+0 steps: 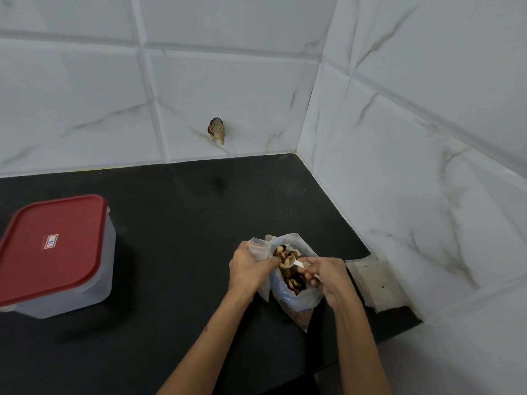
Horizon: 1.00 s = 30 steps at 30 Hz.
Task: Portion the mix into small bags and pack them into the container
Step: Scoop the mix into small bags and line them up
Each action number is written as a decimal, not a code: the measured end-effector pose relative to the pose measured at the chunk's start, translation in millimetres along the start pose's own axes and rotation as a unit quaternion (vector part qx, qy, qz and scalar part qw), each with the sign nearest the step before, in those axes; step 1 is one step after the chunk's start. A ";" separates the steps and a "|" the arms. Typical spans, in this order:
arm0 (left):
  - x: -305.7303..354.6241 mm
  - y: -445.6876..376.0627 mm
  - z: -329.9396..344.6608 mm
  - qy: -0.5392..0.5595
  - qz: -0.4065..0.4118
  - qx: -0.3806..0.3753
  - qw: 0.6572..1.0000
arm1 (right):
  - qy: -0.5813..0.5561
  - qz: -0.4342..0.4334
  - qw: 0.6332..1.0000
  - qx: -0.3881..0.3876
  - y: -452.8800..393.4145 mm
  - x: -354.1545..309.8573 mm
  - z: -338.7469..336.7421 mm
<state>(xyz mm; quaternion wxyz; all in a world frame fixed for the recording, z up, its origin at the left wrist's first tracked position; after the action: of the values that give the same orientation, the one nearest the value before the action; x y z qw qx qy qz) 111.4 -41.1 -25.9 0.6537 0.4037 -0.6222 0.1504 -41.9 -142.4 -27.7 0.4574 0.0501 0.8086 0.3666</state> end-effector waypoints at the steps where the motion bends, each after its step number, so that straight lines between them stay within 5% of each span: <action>1: 1.1 0.2 -0.3 -0.006 0.001 -0.001 1.000 | -0.004 0.004 1.000 -0.003 -0.3 0.0 -1.3; 9: 36.8 12.4 -11.8 -0.069 0.128 0.047 0.988 | 0.020 0.024 0.999 0.026 11.1 -15.0 -20.0; 14: 60.8 26.8 -1.1 -0.099 0.195 0.031 0.975 | -0.042 -0.145 0.984 0.090 47.5 -47.2 -40.0; 21: 60.5 23.6 11.3 -0.060 0.163 -0.009 0.985 | 0.188 -0.395 0.887 0.150 103.7 -96.7 -15.3; 30: 59.0 21.8 7.8 -0.029 0.165 -0.014 0.986 | 0.329 -0.444 0.813 0.182 124.5 -111.0 -8.2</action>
<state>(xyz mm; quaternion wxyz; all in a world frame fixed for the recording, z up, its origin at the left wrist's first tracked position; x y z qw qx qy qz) 101.4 -51.0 35.9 0.6070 0.2904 -0.7009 0.2364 -15.9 -102.7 132.3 0.2596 -0.3552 0.8973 -0.0358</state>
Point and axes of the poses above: each hand's wrist, its own y-axis away from the middle knuckle, its own z-axis out of the palm, x = y × z, the point moved 8 cm from there along -y, towards the middle knuckle, and after that the axes turned 8 degrees about y, right-handed, at the moved point
